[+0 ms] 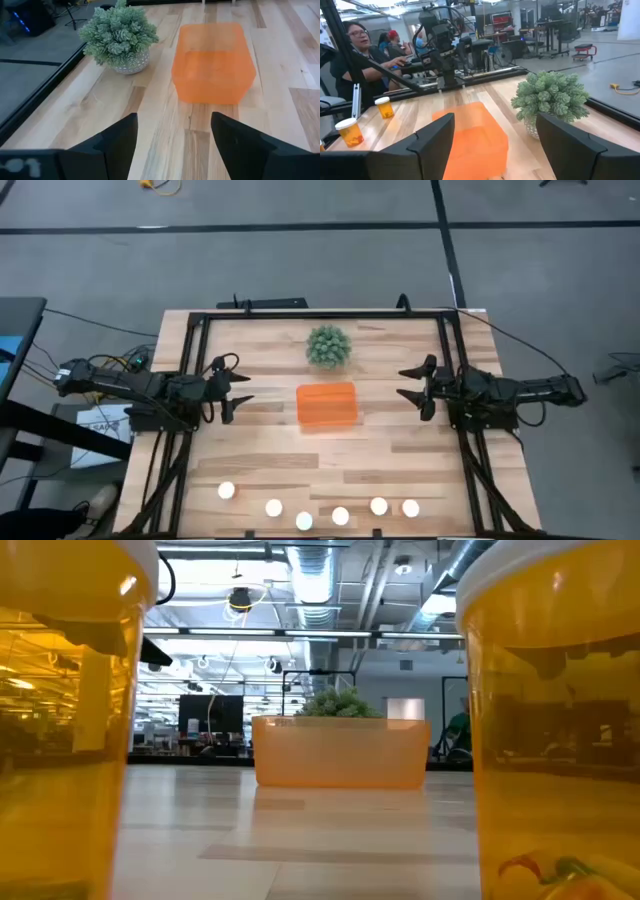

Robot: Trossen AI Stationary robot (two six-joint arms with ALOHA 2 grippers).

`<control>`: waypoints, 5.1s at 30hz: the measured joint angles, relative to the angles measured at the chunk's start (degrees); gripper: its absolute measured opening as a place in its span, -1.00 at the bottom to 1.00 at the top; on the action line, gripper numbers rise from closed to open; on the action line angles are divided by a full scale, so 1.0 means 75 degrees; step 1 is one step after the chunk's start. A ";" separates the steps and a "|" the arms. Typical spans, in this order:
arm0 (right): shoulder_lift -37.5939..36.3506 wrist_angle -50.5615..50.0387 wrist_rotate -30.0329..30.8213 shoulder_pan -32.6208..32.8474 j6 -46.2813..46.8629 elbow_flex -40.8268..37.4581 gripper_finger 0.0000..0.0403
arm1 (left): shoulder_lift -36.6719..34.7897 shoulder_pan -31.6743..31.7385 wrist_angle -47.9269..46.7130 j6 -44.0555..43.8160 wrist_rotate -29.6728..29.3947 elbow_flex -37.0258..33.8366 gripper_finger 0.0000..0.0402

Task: Pick and place pill bottles into a basket

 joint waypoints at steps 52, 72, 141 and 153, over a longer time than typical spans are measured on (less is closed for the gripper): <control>0.0000 -0.0003 0.0000 0.0000 0.0003 0.0000 0.37 | 0.6907 -0.4222 -0.5044 -0.6036 0.1653 0.5948 0.21; 0.0000 0.0000 0.0000 0.0000 0.0000 0.0002 0.37 | 0.8567 -0.5325 -0.6187 -0.9552 0.3081 0.7452 0.62; 0.0000 0.0000 0.0000 0.0000 0.0002 0.0003 0.37 | 0.9060 -0.5420 -0.4590 -0.9890 0.1989 0.5613 -0.07; 0.0000 0.0000 0.0000 0.0000 0.0000 0.0003 0.37 | 0.9055 -0.4133 -0.4588 -0.8078 0.0027 0.5613 -0.04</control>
